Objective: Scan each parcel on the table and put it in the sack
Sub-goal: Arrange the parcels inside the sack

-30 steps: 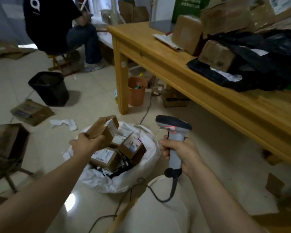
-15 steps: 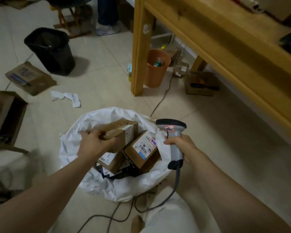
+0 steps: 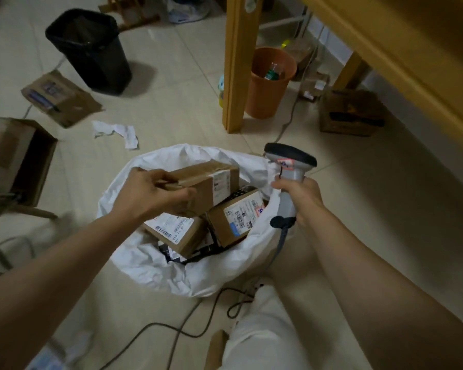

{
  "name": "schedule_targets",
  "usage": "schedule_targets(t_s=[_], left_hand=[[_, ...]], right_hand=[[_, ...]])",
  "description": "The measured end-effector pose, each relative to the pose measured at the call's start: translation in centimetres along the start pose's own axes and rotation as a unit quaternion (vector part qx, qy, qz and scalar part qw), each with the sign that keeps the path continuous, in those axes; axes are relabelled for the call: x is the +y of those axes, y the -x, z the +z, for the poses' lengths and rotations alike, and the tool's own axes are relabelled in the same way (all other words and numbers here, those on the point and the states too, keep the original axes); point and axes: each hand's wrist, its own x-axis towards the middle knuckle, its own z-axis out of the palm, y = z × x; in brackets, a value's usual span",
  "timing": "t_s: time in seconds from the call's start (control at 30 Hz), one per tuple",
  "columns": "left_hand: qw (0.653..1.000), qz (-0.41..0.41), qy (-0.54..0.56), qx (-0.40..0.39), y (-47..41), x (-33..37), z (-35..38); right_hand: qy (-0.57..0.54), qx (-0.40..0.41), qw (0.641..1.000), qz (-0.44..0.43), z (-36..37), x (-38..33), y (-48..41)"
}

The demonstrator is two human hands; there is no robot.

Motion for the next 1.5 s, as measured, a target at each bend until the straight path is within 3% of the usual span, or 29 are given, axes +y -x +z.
schedule_targets(t_s=[0.17, 0.37, 0.43, 0.53, 0.63, 0.7, 0.8, 0.87, 0.93, 1.0, 1.13, 1.3, 1.37, 1.43, 1.5], left_hand=[[0.993, -0.051, -0.001, -0.103, -3.1, 3.1, 4.7], [0.991, -0.066, -0.047, -0.106, -6.4, 2.6, 9.6], [0.995, -0.059, -0.06, -0.058, -6.1, 0.6, 10.4], [0.985, -0.124, 0.079, 0.088, -4.4, -3.1, 10.5], [0.927, -0.261, 0.084, 0.255, -2.8, -8.5, 9.0], [0.879, -0.361, 0.061, 0.307, -1.8, -12.6, 7.7], [0.837, -0.501, 0.125, 0.183, -0.4, -18.2, 7.4], [0.816, -0.53, 0.213, 0.094, 0.2, -20.9, 8.1], [0.799, -0.518, 0.295, 0.08, 0.8, -21.7, 8.9], [0.79, -0.493, 0.344, 0.119, 1.2, -20.3, 8.8], [0.816, -0.444, 0.338, 0.148, -0.1, -15.8, 6.6], [0.867, -0.313, 0.349, 0.168, -1.8, -8.2, -1.5], [0.874, -0.257, 0.387, 0.143, -0.9, -6.1, -4.6], [0.849, -0.212, 0.482, 0.042, 0.1, -6.1, -6.1], [0.827, -0.242, 0.507, -0.002, 1.5, -7.3, -5.3]], right_hand=[[-0.015, -0.02, 0.998, -0.049, 0.1, -0.8, 1.4], [-0.007, -0.032, 0.996, -0.086, -0.3, -0.1, 2.9], [0.005, -0.049, 0.995, -0.084, 0.4, 0.3, 3.3], [0.058, -0.06, 0.992, -0.09, 2.3, 1.1, 2.9], [0.097, -0.048, 0.991, -0.084, 4.2, 2.0, 2.3], [0.104, -0.035, 0.991, -0.081, 5.1, 2.6, 2.1], [0.129, -0.014, 0.989, -0.078, 5.8, 3.3, 2.0], [0.14, -0.006, 0.988, -0.067, 5.9, 3.6, 2.1], [0.14, 0.004, 0.989, -0.052, 5.7, 3.9, 2.3], [0.134, 0.015, 0.991, -0.022, 5.3, 4.4, 2.6], [0.15, 0.066, 0.987, 0.002, 4.3, 3.6, 3.3], [0.089, 0.112, 0.986, -0.088, 1.6, -5.7, 5.8], [0.06, 0.12, 0.981, -0.142, 0.4, -8.2, 7.3], [0.027, 0.125, 0.978, -0.163, -0.1, -8.5, 8.3], [0.043, 0.114, 0.985, -0.122, 0.1, -7.3, 8.3]])
